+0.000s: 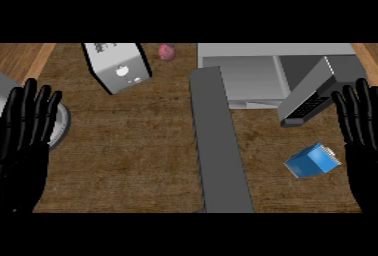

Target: Pick up the milk, place it into the microwave and close the microwave

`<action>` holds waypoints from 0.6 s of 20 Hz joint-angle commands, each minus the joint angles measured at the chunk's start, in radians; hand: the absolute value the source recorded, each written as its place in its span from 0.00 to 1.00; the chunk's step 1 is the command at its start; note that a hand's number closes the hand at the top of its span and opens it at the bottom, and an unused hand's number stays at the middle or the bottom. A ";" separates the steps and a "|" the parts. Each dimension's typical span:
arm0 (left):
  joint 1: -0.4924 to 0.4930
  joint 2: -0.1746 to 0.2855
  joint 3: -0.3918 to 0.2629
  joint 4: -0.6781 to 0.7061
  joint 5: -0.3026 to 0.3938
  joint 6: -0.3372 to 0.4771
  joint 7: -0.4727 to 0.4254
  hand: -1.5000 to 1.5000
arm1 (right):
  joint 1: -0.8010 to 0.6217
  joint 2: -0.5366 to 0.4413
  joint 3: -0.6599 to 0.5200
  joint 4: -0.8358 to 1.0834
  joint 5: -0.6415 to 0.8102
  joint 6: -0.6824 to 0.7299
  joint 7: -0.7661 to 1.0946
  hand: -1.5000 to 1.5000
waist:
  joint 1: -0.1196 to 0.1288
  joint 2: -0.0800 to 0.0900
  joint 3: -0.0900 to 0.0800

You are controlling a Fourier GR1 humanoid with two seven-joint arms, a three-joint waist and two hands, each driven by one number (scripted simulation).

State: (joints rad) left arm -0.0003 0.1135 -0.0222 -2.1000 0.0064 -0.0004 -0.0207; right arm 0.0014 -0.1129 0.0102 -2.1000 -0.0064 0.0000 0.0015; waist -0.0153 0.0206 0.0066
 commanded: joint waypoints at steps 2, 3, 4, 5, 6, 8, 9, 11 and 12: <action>0.018 0.034 0.077 0.034 0.053 -0.040 -0.018 0.00 | 0.068 -0.086 -0.106 0.034 -0.161 0.155 -0.075 0.00 | 0.012 -0.021 -0.006; 0.054 0.021 0.042 0.015 0.039 -0.039 -0.006 0.00 | 0.044 -0.146 -0.154 -0.066 -0.237 0.194 0.026 0.00 | 0.010 -0.023 -0.006; -0.005 0.009 0.021 0.023 -0.012 0.003 0.038 0.00 | 0.033 -0.195 -0.212 -0.037 -0.320 0.258 0.003 0.00 | 0.004 -0.022 -0.005; 0.021 0.032 0.049 -0.041 0.038 -0.016 0.098 0.00 | 0.096 -0.210 -0.220 -0.027 -0.367 0.324 -0.055 0.00 | 0.005 -0.024 -0.005; 0.039 0.024 0.047 -0.035 0.013 -0.001 0.082 0.00 | 0.125 -0.247 -0.240 -0.029 -0.399 0.386 -0.079 0.00 | 0.002 -0.025 -0.004; 0.064 -0.042 0.058 -0.016 0.194 -0.027 0.092 0.00 | 0.129 -0.254 -0.202 -0.014 -0.513 0.455 -0.035 0.00 | 0.004 -0.026 -0.005; 0.123 -0.048 0.050 -0.059 0.207 -0.039 0.084 0.00 | 0.122 -0.277 -0.255 -0.011 -0.575 0.461 -0.018 0.00 | 0.014 -0.027 -0.006; 0.150 -0.040 0.053 -0.097 0.217 -0.046 0.102 0.00 | 0.187 -0.303 -0.310 -0.045 -0.663 0.507 -0.001 0.00 | 0.009 -0.026 -0.006; 0.183 -0.022 0.073 -0.098 0.265 -0.082 0.114 0.00 | 0.166 -0.311 -0.346 0.027 -0.657 0.524 -0.030 0.00 | 0.015 -0.024 -0.006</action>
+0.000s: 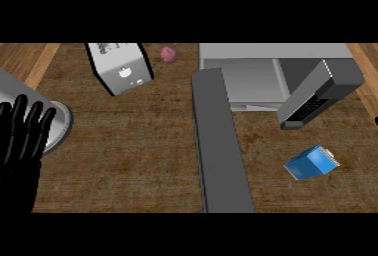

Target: Pick up the milk, place it into the microwave and close the microwave

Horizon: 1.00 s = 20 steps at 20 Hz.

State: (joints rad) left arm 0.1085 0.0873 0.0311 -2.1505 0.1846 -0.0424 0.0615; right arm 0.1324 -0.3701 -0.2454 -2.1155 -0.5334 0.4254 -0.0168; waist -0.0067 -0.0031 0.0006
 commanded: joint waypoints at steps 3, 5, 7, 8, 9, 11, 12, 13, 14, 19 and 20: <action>0.137 0.004 0.037 -0.128 0.116 -0.049 0.046 0.00 | 0.074 -0.087 -0.160 0.033 -0.199 0.128 0.044 0.00 | 0.006 0.000 -0.001; 0.251 -0.005 0.035 -0.176 0.125 -0.101 -0.006 0.00 | 0.072 -0.056 -0.154 0.069 -0.135 0.147 0.019 0.00 | 0.011 0.001 -0.001; 0.268 -0.039 0.015 -0.175 0.101 -0.100 -0.040 0.00 | 0.069 -0.049 -0.165 0.026 -0.114 0.105 0.065 0.00 | 0.009 0.001 -0.001; 0.257 0.040 0.131 -0.200 0.243 -0.139 0.034 0.00 | 0.123 0.007 -0.135 0.061 -0.037 0.171 -0.015 0.00 | 0.010 0.001 -0.001; 0.304 -0.037 0.030 -0.192 0.129 -0.137 -0.039 0.00 | 0.059 -0.040 -0.181 0.081 -0.095 0.146 0.037 0.00 | 0.011 0.001 -0.001; 0.327 -0.034 0.065 -0.218 0.155 -0.146 -0.030 0.00 | 0.089 -0.057 -0.217 0.066 -0.108 0.168 0.050 0.00 | 0.009 0.001 -0.001; 0.329 -0.012 0.071 -0.287 0.182 -0.141 0.034 0.00 | -0.015 -0.008 -0.147 0.163 0.035 0.155 -0.014 0.00 | 0.017 0.002 0.000; 0.339 0.001 0.104 -0.324 0.226 -0.131 0.078 0.00 | 0.046 -0.008 -0.179 0.164 0.006 0.188 -0.016 0.00 | 0.013 0.001 0.000; 0.397 -0.009 0.117 -0.288 0.240 -0.190 0.011 0.00 | 0.040 0.019 -0.138 0.167 0.073 0.183 -0.024 0.00 | 0.018 0.001 -0.001; 0.469 -0.025 0.180 -0.260 0.287 -0.273 -0.083 0.00 | 0.024 0.086 -0.140 0.344 0.267 0.175 -0.178 0.00 | 0.027 0.001 0.000; 0.469 -0.043 0.127 -0.306 0.243 -0.256 -0.042 0.00 | 0.018 0.081 -0.146 0.343 0.274 0.155 -0.163 0.00 | 0.021 0.001 0.000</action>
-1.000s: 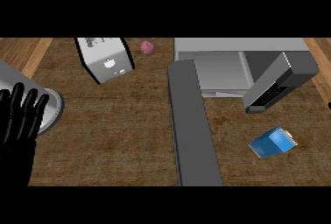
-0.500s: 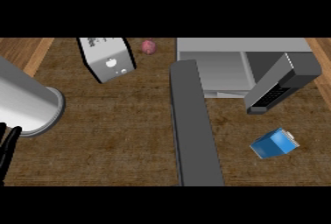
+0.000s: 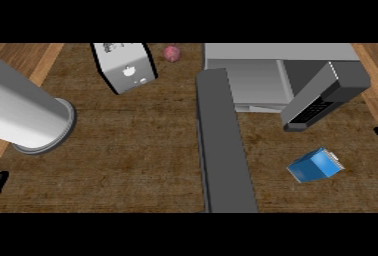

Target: Pick up the milk, place it into the microwave and close the microwave

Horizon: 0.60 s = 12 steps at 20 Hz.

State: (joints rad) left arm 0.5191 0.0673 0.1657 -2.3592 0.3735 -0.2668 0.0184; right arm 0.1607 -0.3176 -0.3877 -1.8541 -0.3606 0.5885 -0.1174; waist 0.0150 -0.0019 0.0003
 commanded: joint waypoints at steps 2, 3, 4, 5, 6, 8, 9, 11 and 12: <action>0.100 0.015 0.069 -0.131 0.140 -0.070 0.004 0.00 | -0.046 0.054 0.025 0.151 0.172 -0.038 -0.101 0.00 | 0.009 0.000 0.000; 0.043 0.015 0.098 -0.049 0.146 -0.056 -0.011 0.00 | -0.049 0.009 -0.019 0.217 0.184 -0.010 -0.143 0.00 | 0.001 0.001 0.000; 0.069 0.012 0.082 -0.114 0.149 -0.054 0.023 0.00 | -0.048 0.046 0.007 0.222 0.234 -0.041 -0.173 0.00 | 0.003 0.001 0.001; 0.098 -0.022 0.042 -0.103 0.100 -0.069 0.001 0.00 | -0.058 0.003 -0.015 0.313 0.244 0.004 -0.227 0.00 | 0.005 0.001 0.001; 0.102 0.001 0.106 -0.083 0.163 -0.090 -0.018 0.00 | -0.041 0.023 -0.002 0.299 0.277 -0.021 -0.237 0.00 | 0.004 0.000 0.001; 0.105 0.015 0.121 -0.086 0.187 -0.116 -0.012 0.00 | -0.101 0.010 0.011 0.373 0.308 -0.039 -0.248 0.00 | 0.005 0.001 0.000; 0.124 -0.022 0.068 -0.106 0.124 -0.108 -0.011 0.00 | -0.108 0.018 0.014 0.460 0.360 -0.056 -0.317 0.00 | 0.008 0.002 0.001; 0.125 -0.027 0.087 -0.076 0.120 -0.115 -0.031 0.00 | -0.077 0.017 0.024 0.558 0.421 -0.048 -0.438 0.00 | 0.008 0.003 0.002; 0.127 -0.060 0.040 -0.133 0.097 -0.091 -0.005 0.00 | -0.121 -0.002 0.027 0.506 0.414 -0.078 -0.341 0.00 | 0.003 0.002 0.001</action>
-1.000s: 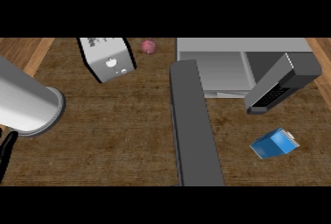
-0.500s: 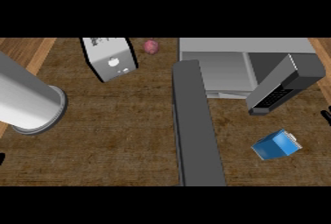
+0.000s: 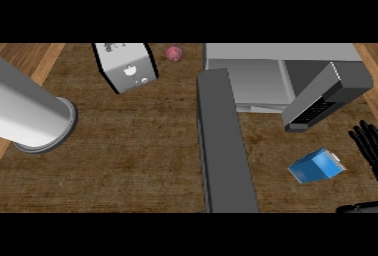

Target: Pick up the milk, place it into the microwave and close the microwave

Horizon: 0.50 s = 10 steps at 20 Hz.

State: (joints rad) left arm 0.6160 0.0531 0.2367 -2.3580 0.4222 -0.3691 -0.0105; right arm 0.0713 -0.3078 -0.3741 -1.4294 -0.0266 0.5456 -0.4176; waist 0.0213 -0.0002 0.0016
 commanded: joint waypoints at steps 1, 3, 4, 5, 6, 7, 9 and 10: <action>-0.031 0.017 0.053 -0.075 0.113 0.014 0.028 0.00 | -0.066 -0.015 0.026 0.209 0.125 -0.035 -0.139 0.00 | 0.000 0.003 0.000; 0.031 -0.020 0.024 -0.139 0.106 0.008 0.036 0.00 | -0.027 -0.015 0.025 0.270 0.168 -0.056 -0.243 0.00 | 0.002 0.001 0.001; 0.051 -0.018 0.017 -0.111 0.107 -0.031 0.013 0.00 | -0.071 -0.021 0.027 0.361 0.198 -0.081 -0.300 0.00 | 0.013 0.002 0.002; 0.064 -0.017 0.035 -0.115 0.113 -0.057 -0.019 0.00 | -0.091 -0.013 0.051 0.381 0.208 -0.081 -0.299 0.00 | 0.015 0.001 0.001; 0.054 -0.002 0.068 -0.105 0.149 -0.036 0.016 0.00 | -0.061 -0.064 0.032 0.388 0.205 -0.052 -0.354 0.00 | 0.000 0.000 0.000; 0.045 -0.022 0.027 -0.100 0.108 -0.051 -0.009 0.00 | -0.110 -0.031 0.050 0.463 0.250 -0.132 -0.394 0.00 | 0.011 0.002 0.002; 0.093 -0.031 0.034 -0.113 0.124 -0.070 -0.007 0.00 | -0.107 -0.037 0.076 0.511 0.295 -0.175 -0.449 0.00 | 0.009 0.001 0.001; 0.139 -0.050 0.025 -0.122 0.091 -0.116 -0.053 0.00 | -0.135 -0.082 0.056 0.565 0.280 -0.151 -0.444 0.00 | 0.015 0.000 0.001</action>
State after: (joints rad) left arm 0.6737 0.0338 0.2650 -2.3572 0.4429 -0.4320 -0.0400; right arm -0.0188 -0.3506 -0.3227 -1.0102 0.2022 0.3961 -0.7339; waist 0.0307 0.0008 0.0029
